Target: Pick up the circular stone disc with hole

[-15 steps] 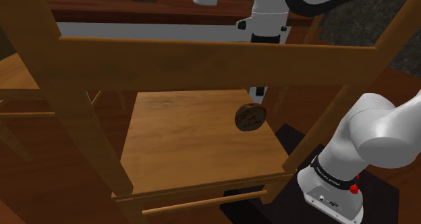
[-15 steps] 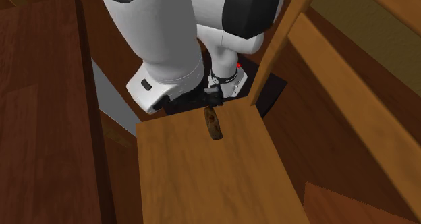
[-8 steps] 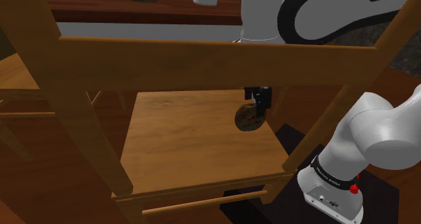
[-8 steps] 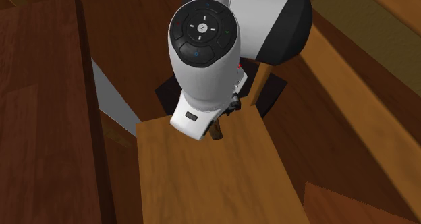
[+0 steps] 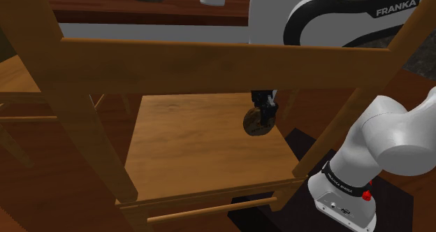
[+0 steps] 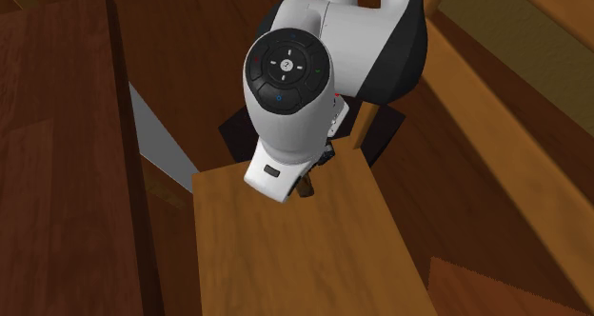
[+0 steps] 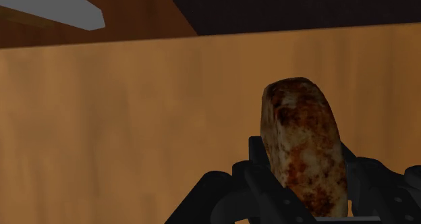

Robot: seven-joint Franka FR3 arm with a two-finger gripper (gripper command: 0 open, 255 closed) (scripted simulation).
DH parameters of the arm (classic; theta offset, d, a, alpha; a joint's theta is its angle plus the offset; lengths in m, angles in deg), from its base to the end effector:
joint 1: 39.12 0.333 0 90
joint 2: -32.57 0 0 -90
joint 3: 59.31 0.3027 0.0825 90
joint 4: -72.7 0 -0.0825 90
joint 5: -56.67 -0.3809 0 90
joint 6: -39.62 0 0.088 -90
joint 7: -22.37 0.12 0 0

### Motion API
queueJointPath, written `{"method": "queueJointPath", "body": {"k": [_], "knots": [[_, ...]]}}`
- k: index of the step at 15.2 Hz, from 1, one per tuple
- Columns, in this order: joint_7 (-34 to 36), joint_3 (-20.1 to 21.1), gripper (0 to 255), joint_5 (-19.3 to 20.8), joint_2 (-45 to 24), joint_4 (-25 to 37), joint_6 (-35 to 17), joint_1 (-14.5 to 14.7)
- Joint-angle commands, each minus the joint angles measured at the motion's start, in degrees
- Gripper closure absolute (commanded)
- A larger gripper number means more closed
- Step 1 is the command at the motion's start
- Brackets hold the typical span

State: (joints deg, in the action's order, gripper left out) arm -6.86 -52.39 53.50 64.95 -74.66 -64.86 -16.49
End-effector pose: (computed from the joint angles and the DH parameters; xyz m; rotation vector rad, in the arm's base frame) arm 0.3051 0.1772 0.4112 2.7485 1.4703 -0.2905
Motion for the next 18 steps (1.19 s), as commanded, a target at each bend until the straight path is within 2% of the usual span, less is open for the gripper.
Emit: {"method": "queueJointPath", "body": {"k": [1, 8, 18], "knots": [[0.00, 0.12, 255, 0.08, 0.07, -0.10, -0.03, 0.05], [0.04, 0.13, 255, 0.08, -0.06, -0.10, -0.16, 0.08], [-0.03, -0.38, 255, 0.38, 1.60, 6.48, 8.08, 0.04]]}}
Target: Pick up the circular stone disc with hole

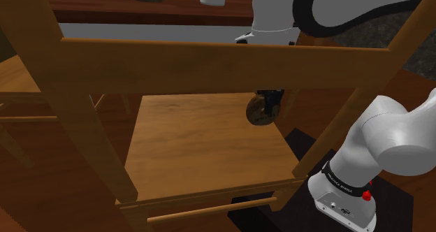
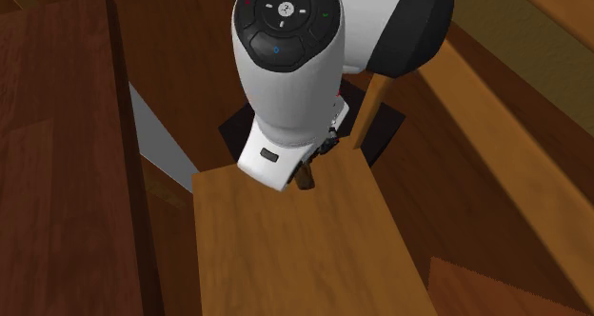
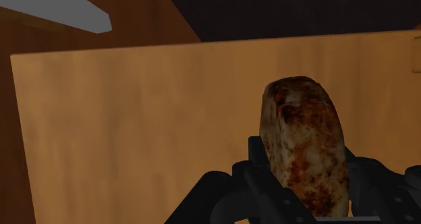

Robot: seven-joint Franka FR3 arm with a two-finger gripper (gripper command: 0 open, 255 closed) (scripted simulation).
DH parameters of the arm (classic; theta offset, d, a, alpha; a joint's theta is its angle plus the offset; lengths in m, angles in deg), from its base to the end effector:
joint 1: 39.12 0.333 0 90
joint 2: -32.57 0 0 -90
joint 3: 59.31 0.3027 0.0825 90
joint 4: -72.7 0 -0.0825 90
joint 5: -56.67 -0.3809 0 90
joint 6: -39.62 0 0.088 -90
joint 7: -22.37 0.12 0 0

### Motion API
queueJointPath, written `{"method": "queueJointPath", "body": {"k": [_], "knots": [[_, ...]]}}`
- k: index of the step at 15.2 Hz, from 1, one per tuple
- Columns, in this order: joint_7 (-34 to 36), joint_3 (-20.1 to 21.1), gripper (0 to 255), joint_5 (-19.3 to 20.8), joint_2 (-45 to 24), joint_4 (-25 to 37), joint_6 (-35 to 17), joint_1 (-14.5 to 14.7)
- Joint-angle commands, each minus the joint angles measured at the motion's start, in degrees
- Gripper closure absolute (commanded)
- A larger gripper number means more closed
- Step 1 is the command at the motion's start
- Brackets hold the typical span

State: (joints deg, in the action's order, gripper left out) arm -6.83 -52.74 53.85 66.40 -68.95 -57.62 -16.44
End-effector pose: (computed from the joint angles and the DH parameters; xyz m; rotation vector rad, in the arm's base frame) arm 0.3048 0.1781 0.4567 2.7447 1.4712 -0.2926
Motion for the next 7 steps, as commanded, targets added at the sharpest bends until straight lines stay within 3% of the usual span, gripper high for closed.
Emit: {"method": "queueJointPath", "body": {"k": [1, 7], "knots": [[-0.07, -0.08, 255, 0.07, 0.24, 1.49, 1.63, 0.00], [-0.09, -0.24, 255, 0.19, 0.43, 4.55, 4.88, -0.05]]}}
